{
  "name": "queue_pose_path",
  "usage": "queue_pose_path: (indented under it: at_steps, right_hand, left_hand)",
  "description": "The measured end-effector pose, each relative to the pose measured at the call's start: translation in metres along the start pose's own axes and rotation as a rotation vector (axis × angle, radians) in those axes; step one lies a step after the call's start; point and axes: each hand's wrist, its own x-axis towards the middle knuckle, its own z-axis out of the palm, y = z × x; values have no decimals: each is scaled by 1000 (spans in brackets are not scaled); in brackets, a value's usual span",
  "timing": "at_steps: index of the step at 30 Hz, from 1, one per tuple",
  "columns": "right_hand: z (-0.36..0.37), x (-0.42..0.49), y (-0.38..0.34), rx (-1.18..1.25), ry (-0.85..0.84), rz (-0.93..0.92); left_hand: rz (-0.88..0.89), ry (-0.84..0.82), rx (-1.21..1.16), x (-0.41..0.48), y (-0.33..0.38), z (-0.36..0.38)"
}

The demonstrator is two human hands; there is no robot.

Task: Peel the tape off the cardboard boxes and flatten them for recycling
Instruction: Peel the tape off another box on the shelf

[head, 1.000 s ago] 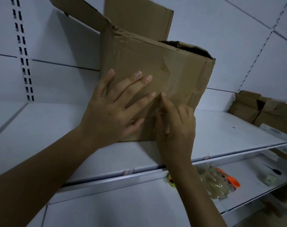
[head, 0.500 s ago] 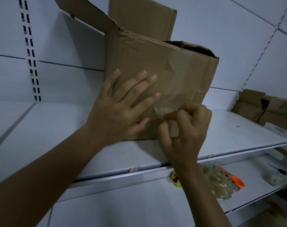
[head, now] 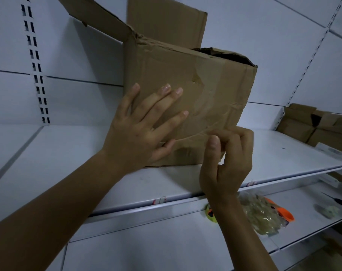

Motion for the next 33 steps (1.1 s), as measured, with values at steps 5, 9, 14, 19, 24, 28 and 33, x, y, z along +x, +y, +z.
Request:
queue_pose_path:
  at_steps: [5, 9, 14, 19, 24, 28, 33]
  right_hand:
    - [-6, 3, 3, 62, -137, 31]
    - [-8, 6, 14, -22, -492, -63]
    - [-14, 8, 20, -216, -518, -220]
    - [-33, 59, -14, -184, -305, -129]
    - [-44, 127, -61, 62, -27, 0]
    - [-42, 151, -87, 271, 13, 109]
    - [-36, 131, -85, 351, -62, 229]
  left_hand:
    - [15, 4, 11, -1, -1, 1]
    - [17, 1, -8, 2, -3, -2]
    - [5, -30, -78, 6, -3, -11]
    - [-147, 49, -428, 21, -8, -43]
    - [-262, 123, -597, 66, 1, -82]
    - [-520, 215, -784, 95, -4, -101]
    - [-658, 60, -1016, 95, -18, -91]
